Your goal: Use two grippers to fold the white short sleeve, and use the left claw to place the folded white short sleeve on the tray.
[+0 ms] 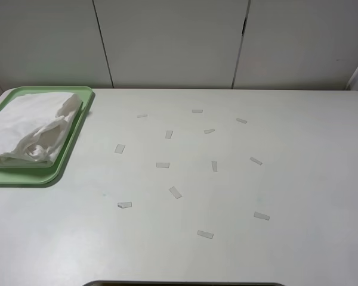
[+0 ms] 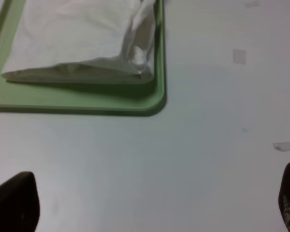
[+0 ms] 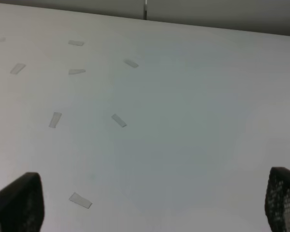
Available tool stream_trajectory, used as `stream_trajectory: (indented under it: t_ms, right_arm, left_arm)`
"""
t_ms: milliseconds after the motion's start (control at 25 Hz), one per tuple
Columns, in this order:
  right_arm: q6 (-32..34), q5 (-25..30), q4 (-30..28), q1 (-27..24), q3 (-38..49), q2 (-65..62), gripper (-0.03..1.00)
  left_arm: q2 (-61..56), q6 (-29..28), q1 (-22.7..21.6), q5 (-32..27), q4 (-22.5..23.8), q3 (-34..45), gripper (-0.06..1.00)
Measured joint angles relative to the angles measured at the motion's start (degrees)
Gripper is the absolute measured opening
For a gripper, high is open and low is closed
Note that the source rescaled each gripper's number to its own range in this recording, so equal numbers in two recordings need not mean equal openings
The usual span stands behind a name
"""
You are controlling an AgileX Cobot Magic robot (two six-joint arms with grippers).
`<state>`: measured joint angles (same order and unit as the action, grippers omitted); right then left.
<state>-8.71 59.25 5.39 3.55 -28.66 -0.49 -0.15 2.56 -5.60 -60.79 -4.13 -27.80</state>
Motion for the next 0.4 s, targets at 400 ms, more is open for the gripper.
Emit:
stream_trajectory:
  t_ms: [400]
  right_arm:
    - [0.0, 0.0, 0.0, 0.0, 0.0, 0.0, 1.0]
  left_arm:
    - [0.0, 0.0, 6.7, 0.4, 0.1, 0.0, 1.0]
